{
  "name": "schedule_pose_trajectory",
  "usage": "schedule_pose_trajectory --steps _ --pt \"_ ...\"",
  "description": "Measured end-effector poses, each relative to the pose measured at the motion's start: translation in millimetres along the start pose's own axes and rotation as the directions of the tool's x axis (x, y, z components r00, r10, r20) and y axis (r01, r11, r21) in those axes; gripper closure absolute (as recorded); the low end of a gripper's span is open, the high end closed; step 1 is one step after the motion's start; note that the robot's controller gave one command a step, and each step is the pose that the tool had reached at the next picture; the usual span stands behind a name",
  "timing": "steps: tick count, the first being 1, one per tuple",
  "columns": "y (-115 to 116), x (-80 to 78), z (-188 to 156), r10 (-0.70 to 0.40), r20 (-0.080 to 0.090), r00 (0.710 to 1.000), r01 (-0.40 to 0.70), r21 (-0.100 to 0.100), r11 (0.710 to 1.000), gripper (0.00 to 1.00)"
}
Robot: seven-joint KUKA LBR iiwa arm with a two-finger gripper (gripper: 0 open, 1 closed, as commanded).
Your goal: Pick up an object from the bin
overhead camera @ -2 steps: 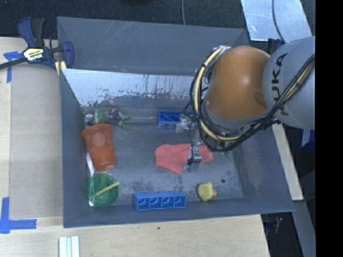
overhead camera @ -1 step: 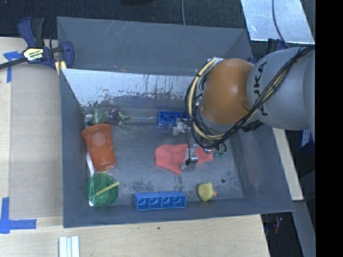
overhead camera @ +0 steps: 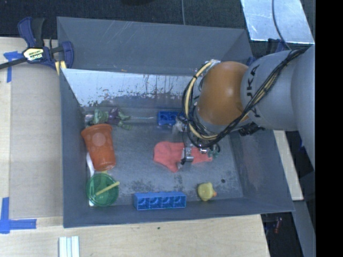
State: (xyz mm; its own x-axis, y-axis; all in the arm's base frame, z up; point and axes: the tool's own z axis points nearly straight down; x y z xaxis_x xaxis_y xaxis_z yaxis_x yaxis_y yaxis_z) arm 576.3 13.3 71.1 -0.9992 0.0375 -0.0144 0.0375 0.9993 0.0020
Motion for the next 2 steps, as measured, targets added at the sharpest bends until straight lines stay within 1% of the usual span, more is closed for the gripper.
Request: schedule_pose_trajectory --steps 1,2 --pt "-0.7 0.4 -0.3 -0.029 0.000 1.000 0.029 0.001 1.000 0.00" --pt "-0.4 -1.3 -1.1 -0.004 0.004 1.000 0.004 0.000 1.000 0.00"
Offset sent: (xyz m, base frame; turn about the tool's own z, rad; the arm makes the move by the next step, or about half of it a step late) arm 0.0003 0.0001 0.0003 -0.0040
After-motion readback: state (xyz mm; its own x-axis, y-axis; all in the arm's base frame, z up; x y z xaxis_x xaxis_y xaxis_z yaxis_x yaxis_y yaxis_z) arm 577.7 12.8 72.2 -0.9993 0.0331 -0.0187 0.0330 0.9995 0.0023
